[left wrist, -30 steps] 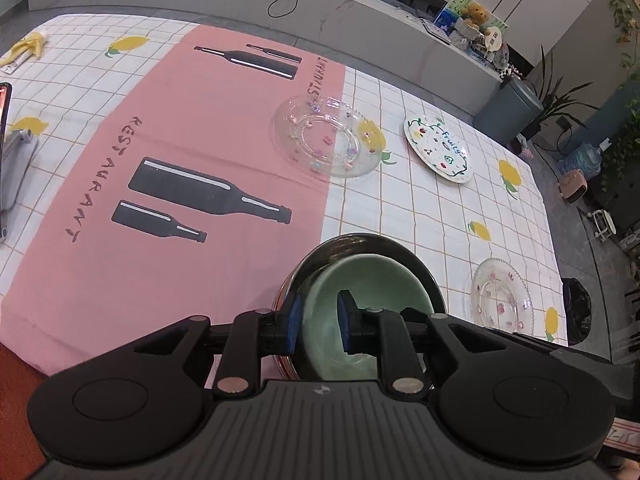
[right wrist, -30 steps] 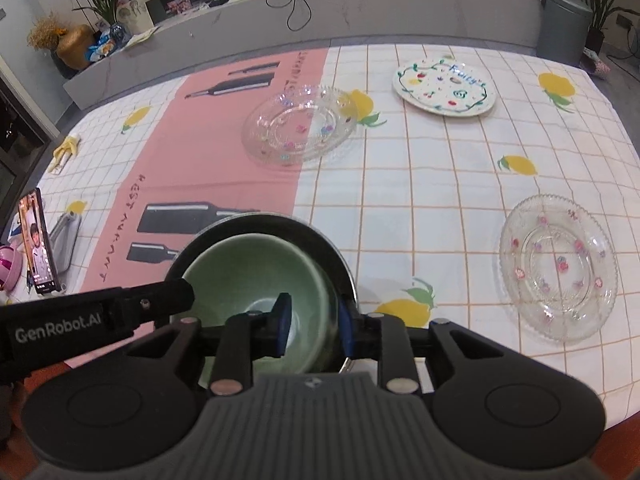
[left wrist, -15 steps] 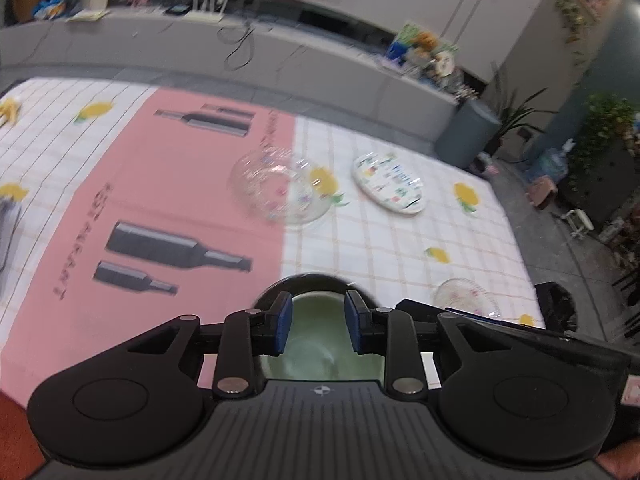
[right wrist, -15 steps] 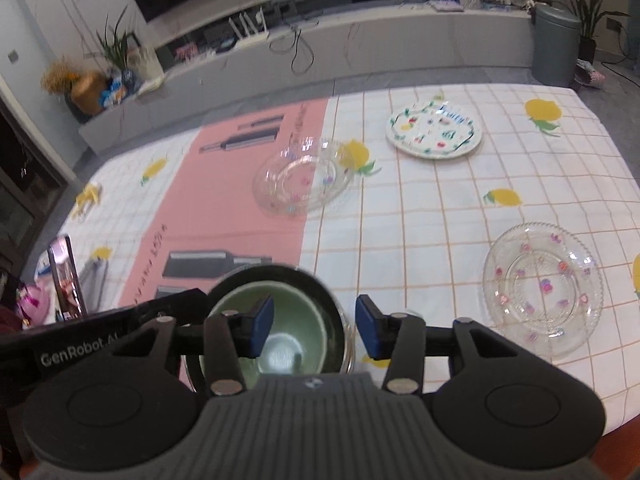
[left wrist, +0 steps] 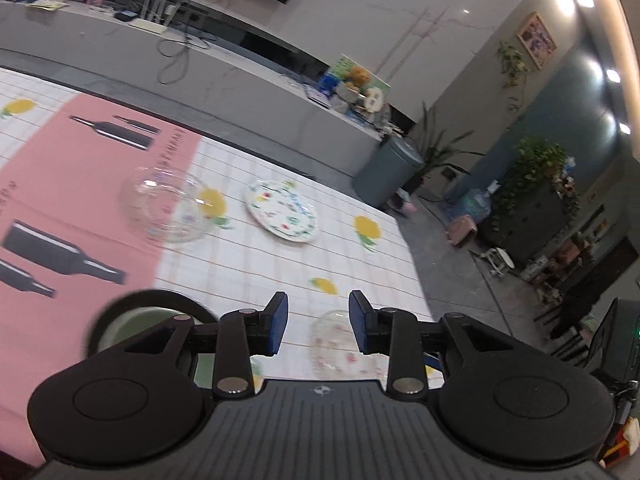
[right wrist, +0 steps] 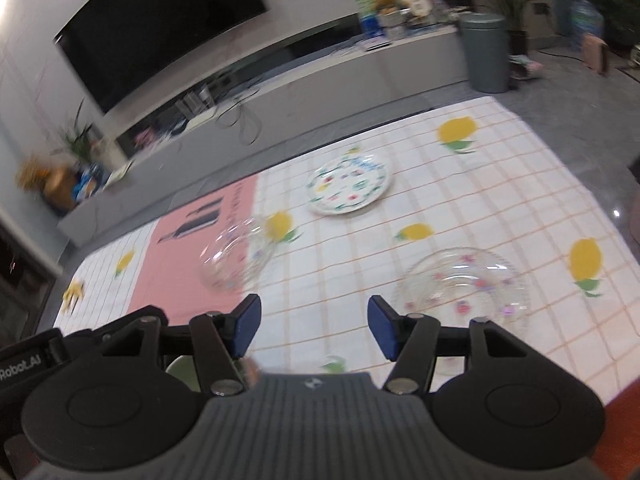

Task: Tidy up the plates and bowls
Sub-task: 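Move both grippers to the clear flower-patterned glass plate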

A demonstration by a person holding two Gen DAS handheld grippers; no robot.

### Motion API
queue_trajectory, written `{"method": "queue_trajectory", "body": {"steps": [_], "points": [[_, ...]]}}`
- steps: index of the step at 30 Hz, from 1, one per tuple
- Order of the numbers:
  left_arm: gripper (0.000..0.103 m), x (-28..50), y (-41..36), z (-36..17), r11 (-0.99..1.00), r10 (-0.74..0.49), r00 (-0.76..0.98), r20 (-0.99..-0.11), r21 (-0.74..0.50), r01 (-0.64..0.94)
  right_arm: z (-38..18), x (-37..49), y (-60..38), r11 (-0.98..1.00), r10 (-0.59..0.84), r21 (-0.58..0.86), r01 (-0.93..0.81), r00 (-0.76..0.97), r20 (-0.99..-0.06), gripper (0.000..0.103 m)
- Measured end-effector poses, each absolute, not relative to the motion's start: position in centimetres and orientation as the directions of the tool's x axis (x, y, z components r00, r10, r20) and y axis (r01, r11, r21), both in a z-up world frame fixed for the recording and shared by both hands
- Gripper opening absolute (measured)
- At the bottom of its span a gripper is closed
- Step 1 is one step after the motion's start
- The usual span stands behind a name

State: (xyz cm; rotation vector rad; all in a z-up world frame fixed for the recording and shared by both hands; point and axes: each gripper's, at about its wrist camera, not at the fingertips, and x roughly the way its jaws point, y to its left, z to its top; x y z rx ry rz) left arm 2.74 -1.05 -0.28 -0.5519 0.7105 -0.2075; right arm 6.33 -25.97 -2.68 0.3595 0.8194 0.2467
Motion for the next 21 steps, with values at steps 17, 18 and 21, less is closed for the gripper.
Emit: {"method": "queue_trajectory", "body": {"steps": [17, 18, 21], "points": [[0.039, 8.5, -11.0, -5.5, 0.900, -0.364, 0.620, -0.695, -0.434, 0.042, -9.4, 7.4, -37.4, 0.875, 0.241, 0.447, 0.184, 0.635, -0.734, 0.061], [0.039, 8.8, -11.4, -5.8, 0.903, -0.361, 0.616, -0.700, -0.426, 0.046, -10.0, 7.6, -37.8, 0.871, 0.243, 0.452, 0.193, 0.631, -0.737, 0.061], [0.039, 10.0, -12.3, -7.1, 0.915, -0.334, 0.608, -0.720, -0.402, 0.027, -11.6, 8.2, -38.8, 0.856, 0.248, 0.469, 0.218, 0.622, -0.743, 0.059]]}}
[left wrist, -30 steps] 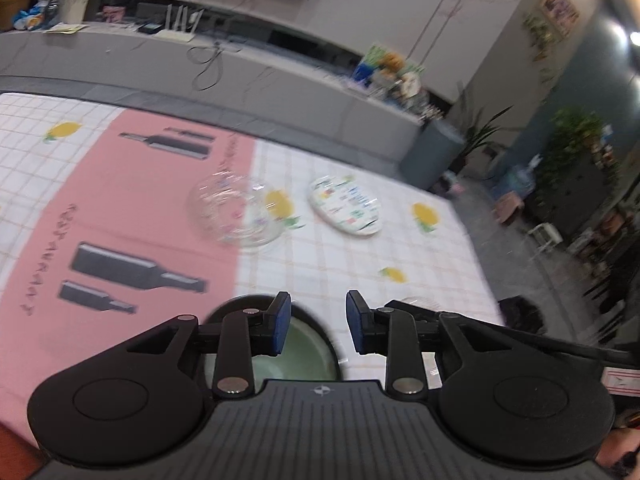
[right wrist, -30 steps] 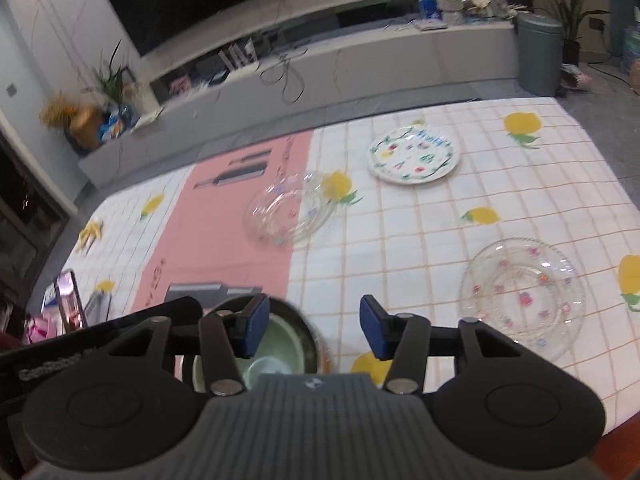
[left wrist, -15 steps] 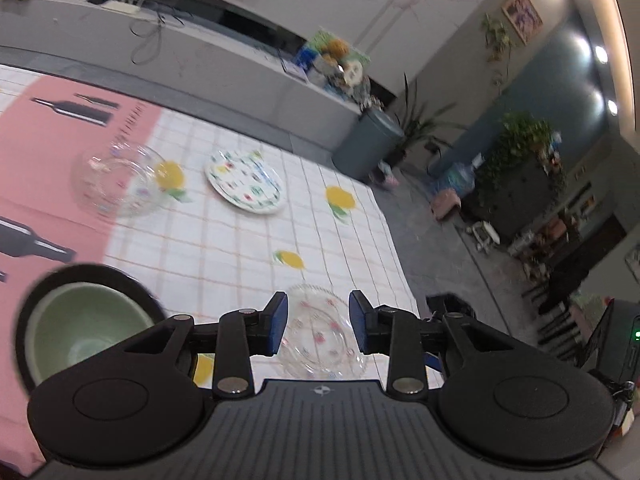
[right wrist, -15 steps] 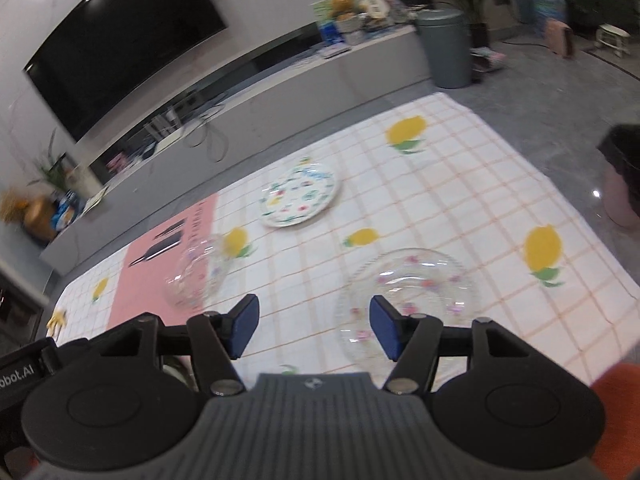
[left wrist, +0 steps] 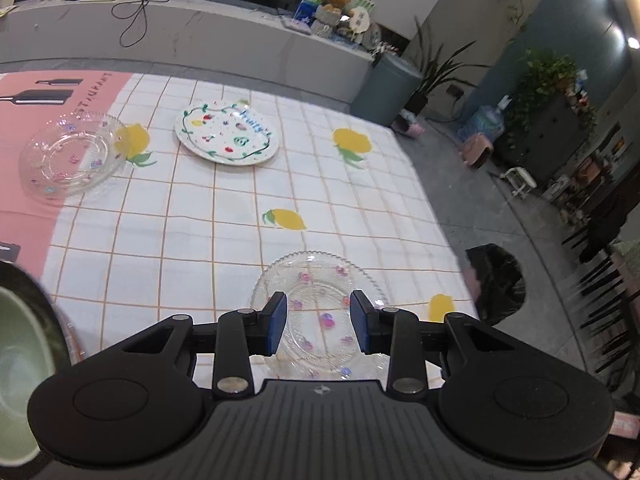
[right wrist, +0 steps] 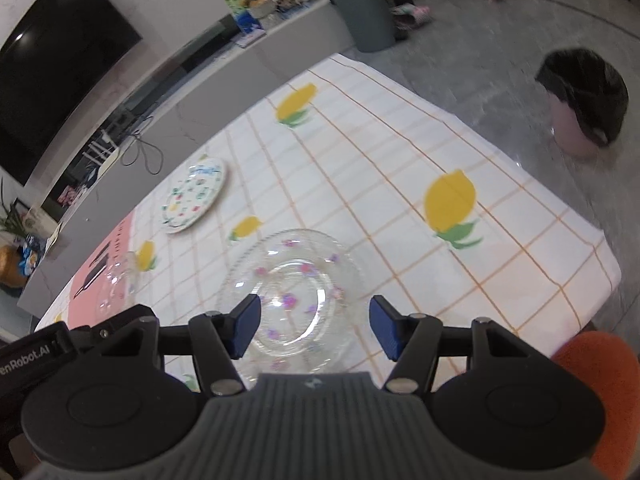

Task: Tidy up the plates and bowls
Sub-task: 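Move both grippers to the clear flower-patterned glass plate, then close both grippers on the glass plate rim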

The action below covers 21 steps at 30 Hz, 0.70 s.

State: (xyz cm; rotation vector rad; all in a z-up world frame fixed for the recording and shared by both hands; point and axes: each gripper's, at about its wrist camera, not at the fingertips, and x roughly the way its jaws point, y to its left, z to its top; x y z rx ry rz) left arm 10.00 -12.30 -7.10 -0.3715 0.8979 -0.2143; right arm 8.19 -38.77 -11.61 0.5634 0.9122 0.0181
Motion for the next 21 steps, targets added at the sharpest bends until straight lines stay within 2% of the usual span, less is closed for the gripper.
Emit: {"method": "queue_trajectory", "body": {"steps": [5, 7, 14, 16, 21], "points": [[0.039, 11.5, -12.7, -8.8, 0.925, -0.291, 0.604, -0.742, -0.379, -0.020, -14.2, 9.4, -40.2, 0.816, 0.286, 0.521, 0.251, 0.607, -0.741, 0.059], [0.039, 12.1, -12.7, -9.3, 0.925, -0.282, 0.594, -0.754, -0.378, -0.041, -15.0, 9.9, -40.6, 0.806, 0.290, 0.531, 0.260, 0.609, -0.739, 0.054], [0.039, 14.0, -13.2, -11.2, 0.927, -0.256, 0.568, -0.782, -0.365, -0.084, -16.8, 11.4, -41.5, 0.783, 0.298, 0.554, 0.282, 0.612, -0.733, 0.054], [0.039, 14.4, -13.0, -12.0, 0.926, -0.243, 0.557, -0.794, -0.360, -0.109, -17.1, 11.8, -41.6, 0.781, 0.307, 0.559, 0.279, 0.608, -0.732, 0.043], [0.039, 14.2, -11.6, -13.4, 0.917, -0.226, 0.549, -0.804, -0.367, -0.160, -17.4, 12.0, -41.5, 0.781, 0.321, 0.570, 0.256, 0.618, -0.717, 0.041]]}}
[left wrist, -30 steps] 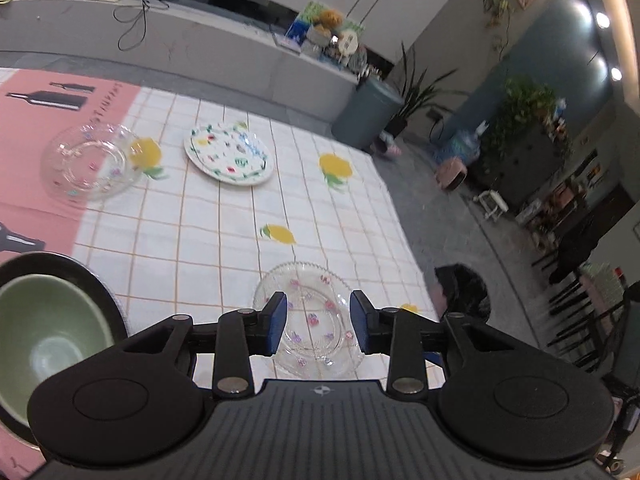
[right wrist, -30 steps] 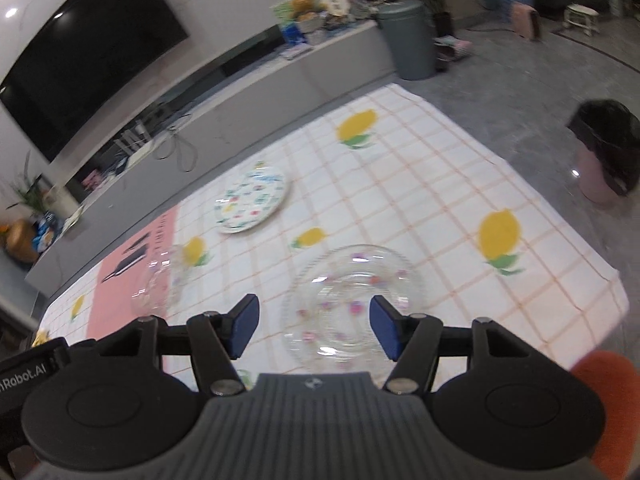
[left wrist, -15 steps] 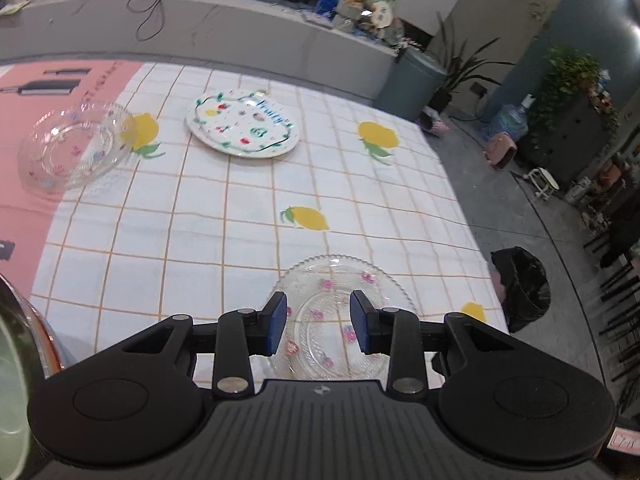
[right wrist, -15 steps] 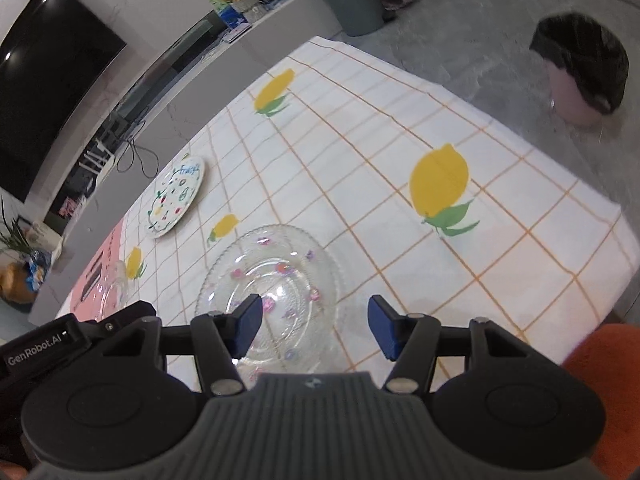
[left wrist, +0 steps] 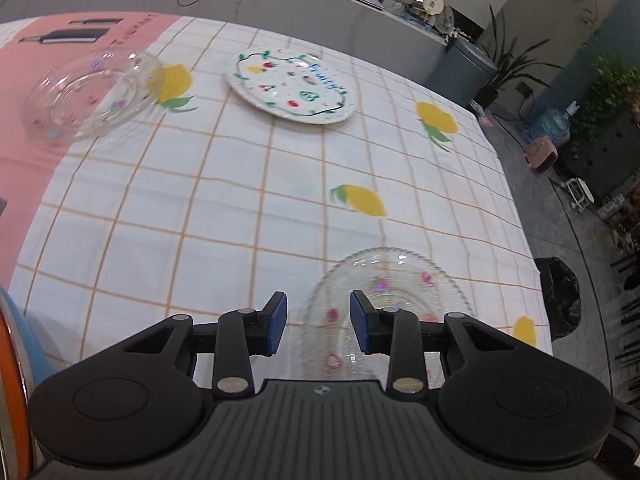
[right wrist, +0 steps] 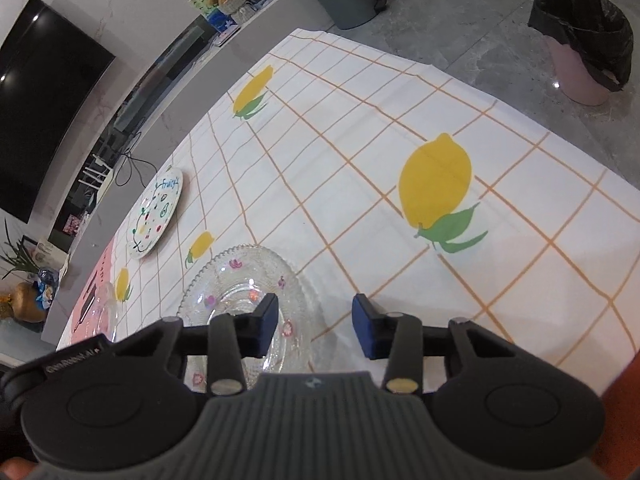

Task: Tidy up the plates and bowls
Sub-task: 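Close both grippers on the glass plate rim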

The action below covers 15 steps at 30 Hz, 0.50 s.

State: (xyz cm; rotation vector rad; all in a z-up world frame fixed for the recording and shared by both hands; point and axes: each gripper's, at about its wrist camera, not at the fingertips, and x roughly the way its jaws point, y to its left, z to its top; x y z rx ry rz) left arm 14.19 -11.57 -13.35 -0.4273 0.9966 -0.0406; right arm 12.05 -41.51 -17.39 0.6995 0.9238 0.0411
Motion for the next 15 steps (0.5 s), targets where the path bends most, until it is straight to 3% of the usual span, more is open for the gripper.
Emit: {"method": "queue_trajectory", "body": {"steps": [9, 10, 15], "points": [[0.013, 13.8, -10.9, -14.5, 0.894, -0.285, 0.540, -0.792, -0.423, -0.148, -17.9, 12.1, -40.6, 0.785, 0.347, 0.575, 0.232, 0.604, -0.717, 0.017], [0.013, 13.8, -11.0, -14.5, 0.892, -0.289, 0.539, -0.791, -0.427, -0.148, -18.0, 12.1, -40.5, 0.787, 0.350, 0.573, 0.229, 0.599, -0.720, 0.011], [0.012, 13.7, -10.8, -14.5, 0.887, -0.292, 0.544, -0.787, -0.436, -0.154, -18.1, 11.9, -40.5, 0.779, 0.344, 0.576, 0.246, 0.601, -0.722, 0.006]]}}
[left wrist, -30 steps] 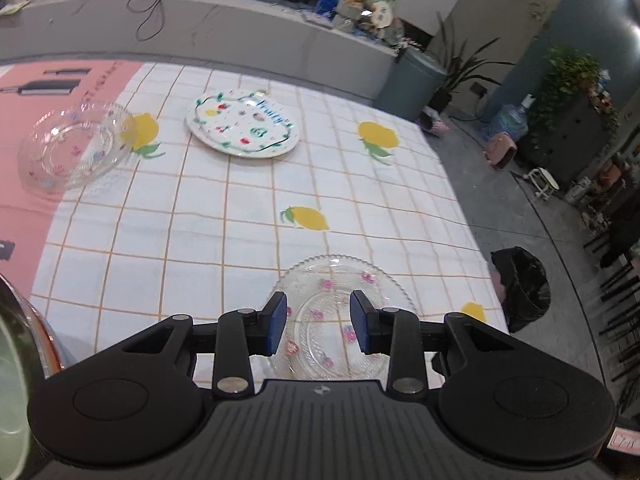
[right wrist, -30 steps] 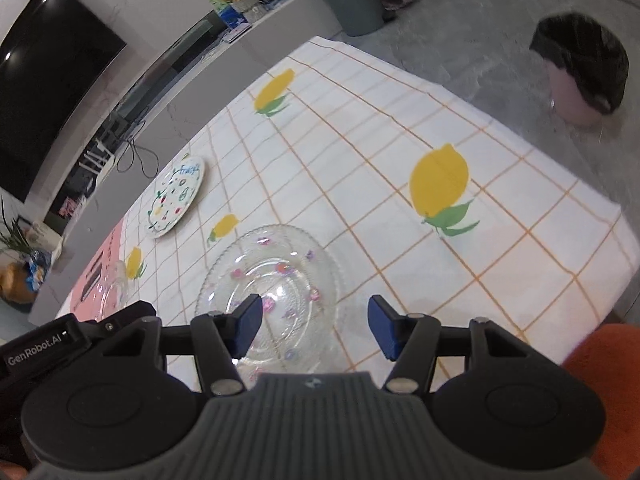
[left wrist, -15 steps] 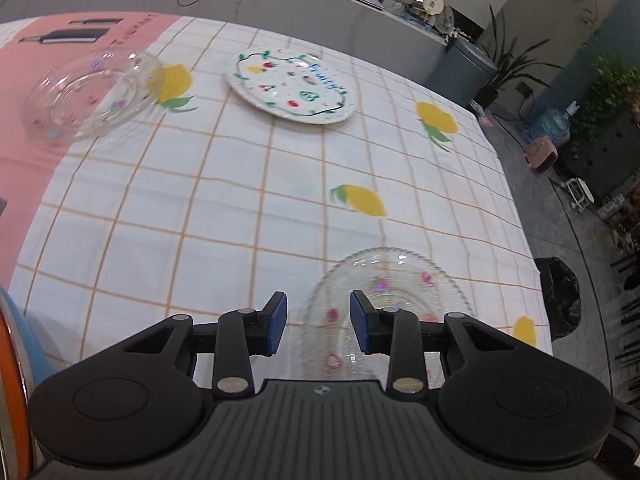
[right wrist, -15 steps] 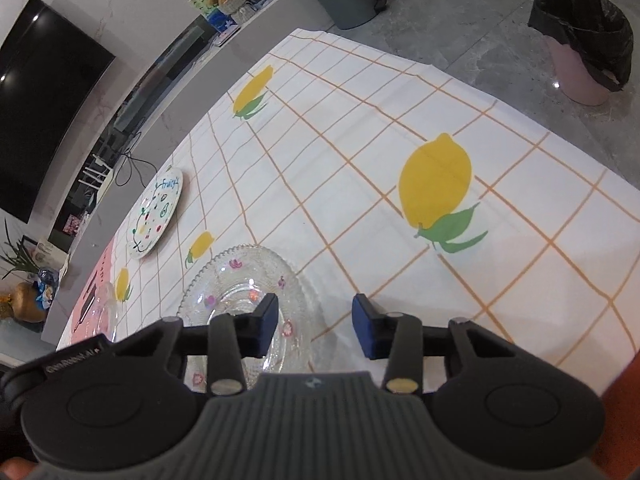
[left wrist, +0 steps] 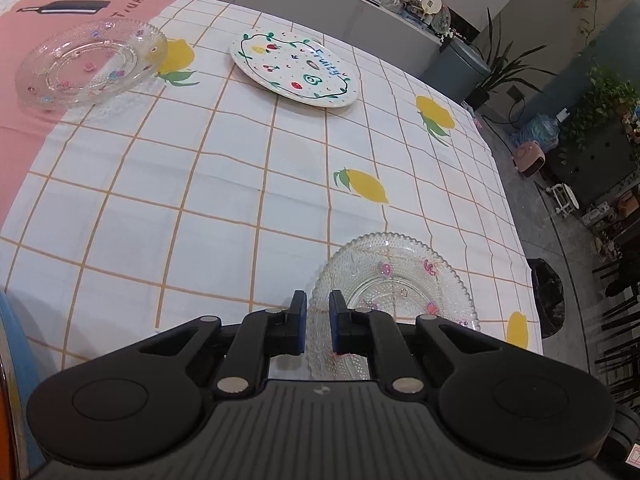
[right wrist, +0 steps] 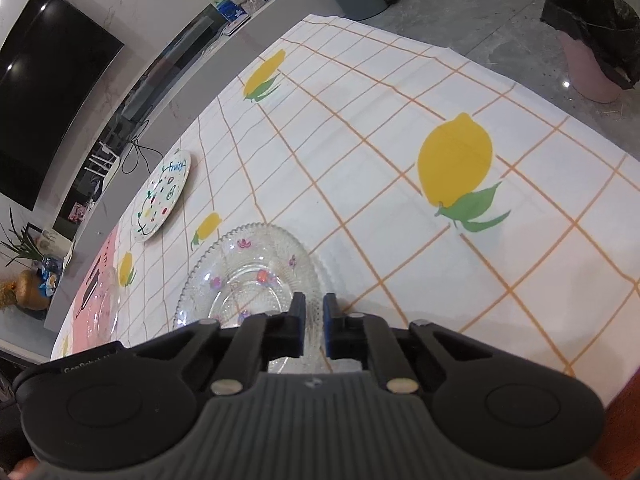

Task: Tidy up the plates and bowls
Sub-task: 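Close both grippers on the glass plate rim, then lift the glass plate with both grippers and carry it beside the bowl stack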

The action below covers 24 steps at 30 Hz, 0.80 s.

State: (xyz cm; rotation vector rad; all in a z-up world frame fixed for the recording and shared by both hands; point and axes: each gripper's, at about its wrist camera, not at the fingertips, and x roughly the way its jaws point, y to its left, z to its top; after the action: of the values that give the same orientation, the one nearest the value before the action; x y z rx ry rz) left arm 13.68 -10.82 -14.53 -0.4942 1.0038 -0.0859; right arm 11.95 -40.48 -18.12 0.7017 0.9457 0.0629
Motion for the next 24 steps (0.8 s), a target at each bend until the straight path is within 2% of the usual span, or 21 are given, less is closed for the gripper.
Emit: {"method": "queue_trajectory", "body": {"steps": [7, 24], "points": [[0.008, 13.1, -10.5, -13.8, 0.880, -0.297, 0.553, -0.779, -0.448, -0.159, -17.4, 11.6, -40.3, 0.791, 0.332, 0.563, 0.240, 0.604, -0.724, 0.006], [0.008, 7.2, -7.5, -10.8, 0.877, -0.268, 0.605, -0.750, -0.449, -0.168, -14.9, 8.6, -38.1, 0.791, 0.405, 0.594, 0.150, 0.599, -0.691, 0.005]]}}
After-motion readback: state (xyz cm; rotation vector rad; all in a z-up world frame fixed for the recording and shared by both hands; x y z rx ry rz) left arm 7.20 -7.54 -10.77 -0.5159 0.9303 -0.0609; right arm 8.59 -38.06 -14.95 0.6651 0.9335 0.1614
